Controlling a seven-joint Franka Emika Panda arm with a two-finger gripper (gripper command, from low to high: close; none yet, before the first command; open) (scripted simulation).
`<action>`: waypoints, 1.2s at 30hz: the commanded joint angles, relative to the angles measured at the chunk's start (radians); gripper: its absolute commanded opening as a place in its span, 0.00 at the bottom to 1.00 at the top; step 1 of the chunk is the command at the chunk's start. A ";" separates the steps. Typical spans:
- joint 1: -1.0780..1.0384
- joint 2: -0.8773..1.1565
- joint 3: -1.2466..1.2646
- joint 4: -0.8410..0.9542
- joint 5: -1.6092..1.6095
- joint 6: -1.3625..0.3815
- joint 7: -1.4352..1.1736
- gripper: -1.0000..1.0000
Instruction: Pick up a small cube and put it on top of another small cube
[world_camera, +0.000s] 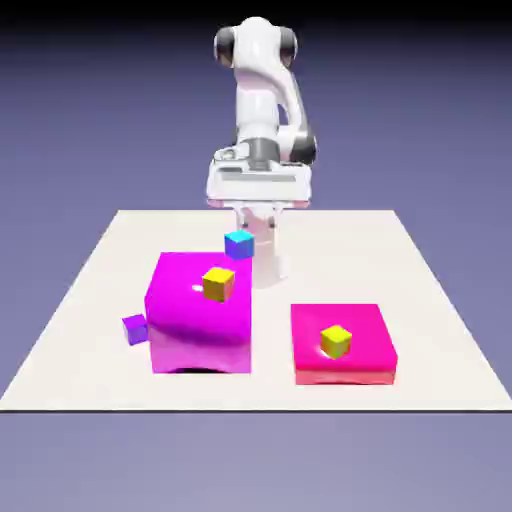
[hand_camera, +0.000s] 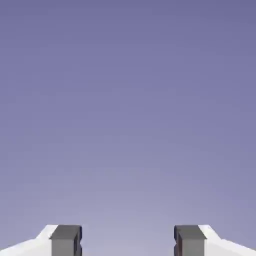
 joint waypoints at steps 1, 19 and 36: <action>0.000 0.035 -0.021 0.032 0.012 -0.042 -0.006 0.50; -0.005 0.687 -0.483 0.590 0.357 -0.806 -0.036 0.50; -0.167 1.176 -0.760 0.724 0.563 -1.202 -0.060 0.50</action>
